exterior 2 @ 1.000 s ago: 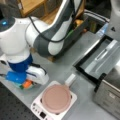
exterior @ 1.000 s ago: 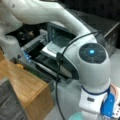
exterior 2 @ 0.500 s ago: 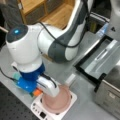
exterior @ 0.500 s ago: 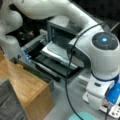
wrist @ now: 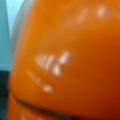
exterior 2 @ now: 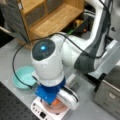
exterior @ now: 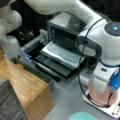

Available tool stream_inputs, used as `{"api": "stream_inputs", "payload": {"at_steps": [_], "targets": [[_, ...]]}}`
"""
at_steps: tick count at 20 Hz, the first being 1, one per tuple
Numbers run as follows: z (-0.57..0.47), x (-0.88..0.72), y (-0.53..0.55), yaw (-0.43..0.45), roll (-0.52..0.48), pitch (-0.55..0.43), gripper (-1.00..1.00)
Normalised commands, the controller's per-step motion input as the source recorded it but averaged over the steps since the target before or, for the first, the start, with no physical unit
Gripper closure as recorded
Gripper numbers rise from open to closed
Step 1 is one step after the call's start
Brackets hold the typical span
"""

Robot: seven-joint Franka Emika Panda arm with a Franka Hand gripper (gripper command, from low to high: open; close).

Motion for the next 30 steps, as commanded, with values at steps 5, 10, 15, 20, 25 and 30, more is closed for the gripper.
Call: {"api": "stream_inputs", "payload": {"at_steps": [5, 10, 15, 20, 25, 30], "targets": [[-0.14, -0.23, -0.13, 0.049, -0.202, -0.233, 1.00], [-0.14, -0.23, -0.21, 0.103, -0.167, -0.234, 1.00], [-0.20, -0.23, -0.19, 0.129, -0.143, -0.240, 1.00], [-0.18, -0.23, -0.12, 0.124, -0.147, -0.230, 1.00], [-0.13, -0.26, -0.07, 0.132, -0.143, -0.204, 1.00], [-0.12, -0.27, -0.03, 0.138, -0.144, -0.200, -1.00]]}}
